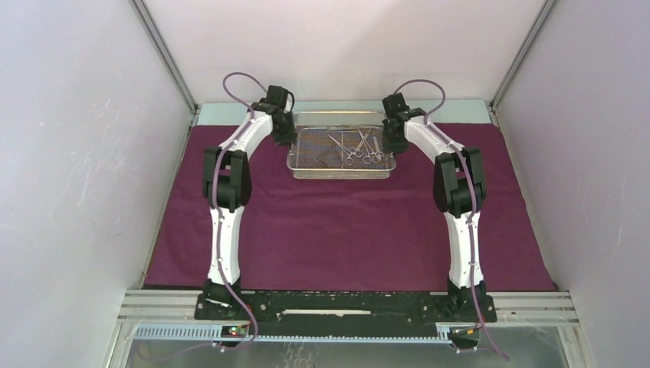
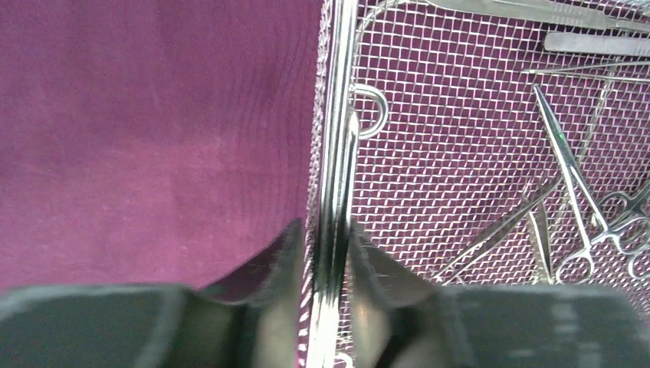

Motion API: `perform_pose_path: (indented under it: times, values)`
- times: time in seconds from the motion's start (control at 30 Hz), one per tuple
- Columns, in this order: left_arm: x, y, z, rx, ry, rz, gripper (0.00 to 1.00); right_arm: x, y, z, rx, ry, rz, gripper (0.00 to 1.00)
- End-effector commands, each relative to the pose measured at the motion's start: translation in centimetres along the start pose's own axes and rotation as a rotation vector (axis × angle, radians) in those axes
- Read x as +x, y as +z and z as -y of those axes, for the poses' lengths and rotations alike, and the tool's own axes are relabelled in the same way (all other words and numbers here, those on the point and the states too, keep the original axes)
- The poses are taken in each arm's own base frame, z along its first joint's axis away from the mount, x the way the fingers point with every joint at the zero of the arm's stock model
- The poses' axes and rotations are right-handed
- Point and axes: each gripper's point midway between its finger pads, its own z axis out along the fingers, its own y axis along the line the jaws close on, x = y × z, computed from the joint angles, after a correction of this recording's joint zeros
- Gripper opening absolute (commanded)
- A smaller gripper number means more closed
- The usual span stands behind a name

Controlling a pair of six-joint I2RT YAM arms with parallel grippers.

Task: Open and lay out the surgical kit
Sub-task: Move the container from the surgical kit.

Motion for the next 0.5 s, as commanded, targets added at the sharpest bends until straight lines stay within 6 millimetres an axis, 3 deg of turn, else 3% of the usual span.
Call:
perform_pose_path:
  times: [0.0, 0.07, 0.13, 0.33, 0.47]
  values:
    - [-1.7, -1.3, 1.6, 0.040, 0.028, 0.031, 0.25, -3.8, -2.1, -1.4, -0.051, 0.000, 0.086, 0.26]
    - [-2.3, -2.1, 1.9, 0.048, 0.031, 0.050, 0.13, -4.3, -2.7, -1.5, -0.053, 0.000, 0.095, 0.11]
    - [-3.1, -3.2, 2.3, 0.063, 0.033, 0.073, 0.03, -4.8, -3.6, -1.7, -0.060, 0.003, 0.110, 0.02]
    - [-4.5, -7.5, 3.8, 0.098, 0.054, 0.140, 0.00, -5.7, -7.2, -1.9, -0.049, 0.013, 0.164, 0.00]
    - [-3.3, -9.6, 4.7, 0.113, 0.067, 0.154, 0.00, -5.0, -9.1, -1.6, -0.035, 0.025, 0.205, 0.00]
